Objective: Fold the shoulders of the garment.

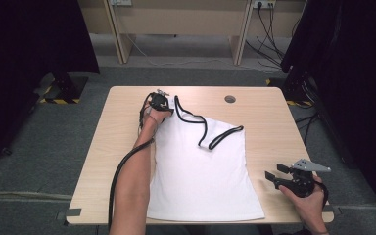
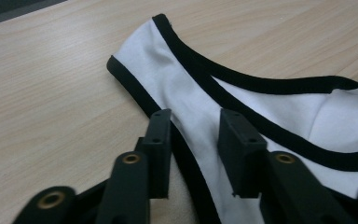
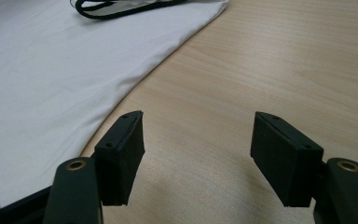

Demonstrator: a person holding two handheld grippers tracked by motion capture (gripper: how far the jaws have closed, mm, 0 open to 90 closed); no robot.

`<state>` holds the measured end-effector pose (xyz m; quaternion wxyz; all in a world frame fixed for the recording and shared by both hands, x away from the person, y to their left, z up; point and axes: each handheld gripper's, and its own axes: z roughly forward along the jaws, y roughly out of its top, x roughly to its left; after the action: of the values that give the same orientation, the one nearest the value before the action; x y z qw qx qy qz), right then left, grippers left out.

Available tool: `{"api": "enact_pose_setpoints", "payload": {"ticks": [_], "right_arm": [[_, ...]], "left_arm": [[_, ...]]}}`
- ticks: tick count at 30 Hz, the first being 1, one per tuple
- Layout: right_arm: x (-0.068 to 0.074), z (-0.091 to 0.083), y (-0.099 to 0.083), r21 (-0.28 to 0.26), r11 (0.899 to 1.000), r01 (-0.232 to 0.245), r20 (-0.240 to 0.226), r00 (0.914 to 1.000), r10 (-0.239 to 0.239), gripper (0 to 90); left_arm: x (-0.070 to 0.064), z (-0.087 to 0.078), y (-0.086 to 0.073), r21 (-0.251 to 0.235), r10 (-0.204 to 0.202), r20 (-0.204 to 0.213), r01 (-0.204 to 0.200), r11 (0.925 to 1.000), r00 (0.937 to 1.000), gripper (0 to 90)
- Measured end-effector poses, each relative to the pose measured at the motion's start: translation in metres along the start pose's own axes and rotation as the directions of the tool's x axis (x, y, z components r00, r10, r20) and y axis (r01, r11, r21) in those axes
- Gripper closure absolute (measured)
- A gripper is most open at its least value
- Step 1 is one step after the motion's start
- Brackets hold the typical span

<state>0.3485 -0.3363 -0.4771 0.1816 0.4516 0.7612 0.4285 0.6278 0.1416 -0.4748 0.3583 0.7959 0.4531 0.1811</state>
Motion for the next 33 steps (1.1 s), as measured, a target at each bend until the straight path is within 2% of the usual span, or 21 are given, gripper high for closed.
{"api": "enact_pose_setpoints", "payload": {"ticks": [3, 6, 9, 11, 12, 15, 19, 22, 26, 28, 31, 33], "right_arm": [[0.001, 0.000, 0.000, 0.003, 1.000, 0.008, 0.003, 1.0000, -0.008, 35.1], [0.001, 0.000, 0.000, 0.002, 1.000, 0.006, 0.002, 1.0000, -0.006, 35.0], [0.000, 0.000, 0.000, 0.002, 1.000, 0.003, -0.001, 1.0000, -0.003, 35.0], [0.000, 0.000, 0.000, 0.003, 1.000, 0.006, 0.001, 1.0000, -0.006, 35.0], [0.001, 0.000, 0.000, 0.003, 1.000, 0.007, 0.002, 1.0000, -0.007, 35.0], [0.001, 0.000, 0.000, 0.003, 1.000, 0.008, 0.003, 1.0000, -0.008, 35.0], [0.000, 0.000, 0.000, 0.001, 1.000, 0.001, 0.001, 1.0000, -0.001, 35.0], [0.001, 0.000, 0.000, 0.002, 1.000, 0.005, 0.005, 1.0000, -0.005, 35.0], [0.000, 0.000, 0.000, 0.000, 1.000, 0.004, 0.005, 1.0000, -0.004, 34.9], [0.001, 0.000, 0.000, 0.001, 1.000, 0.004, 0.006, 1.0000, -0.004, 34.8], [0.001, 0.000, 0.000, 0.002, 1.000, 0.007, 0.010, 0.9999, -0.007, 34.7], [0.001, 0.000, 0.000, 0.001, 1.000, 0.005, 0.009, 0.9999, -0.005, 34.7]], "left_arm": [[-0.002, 0.002, 0.002, 0.006, 0.007, 0.007, -0.007, 1.0000, 0.9999, 79.0], [-0.002, 0.002, 0.003, 0.009, 0.008, 0.029, -0.008, 0.9999, 0.9995, 82.1], [-0.002, 0.002, 0.002, 0.007, -0.008, 0.062, 0.008, 0.9999, 0.9980, 83.9], [-0.002, 0.001, 0.002, -0.017, -0.009, 0.061, 0.010, 0.9998, 0.9981, 84.3], [-0.002, 0.000, 0.001, -0.039, -0.026, 0.071, 0.029, 0.9988, 0.9971, 84.4], [-0.004, -0.004, 0.001, -0.065, -0.040, 0.090, 0.046, 0.9969, 0.9951, 84.4], [-0.007, -0.011, 0.002, -0.097, -0.040, 0.096, 0.049, 0.9941, 0.9946, 84.3], [-0.009, -0.019, 0.003, -0.116, -0.031, 0.106, 0.043, 0.9923, 0.9939, 84.2], [-0.012, -0.031, 0.003, -0.162, -0.018, 0.114, 0.037, 0.9861, 0.9933, 84.1], [-0.015, -0.036, 0.004, -0.180, -0.004, 0.117, 0.025, 0.9833, 0.9931, 84.2], [-0.022, -0.046, 0.003, -0.209, 0.038, 0.110, -0.014, 0.9779, 0.9932, 84.0], [-0.025, -0.052, 0.002, -0.234, 0.051, 0.104, -0.025, 0.9720, 0.9933, 84.0]]}}
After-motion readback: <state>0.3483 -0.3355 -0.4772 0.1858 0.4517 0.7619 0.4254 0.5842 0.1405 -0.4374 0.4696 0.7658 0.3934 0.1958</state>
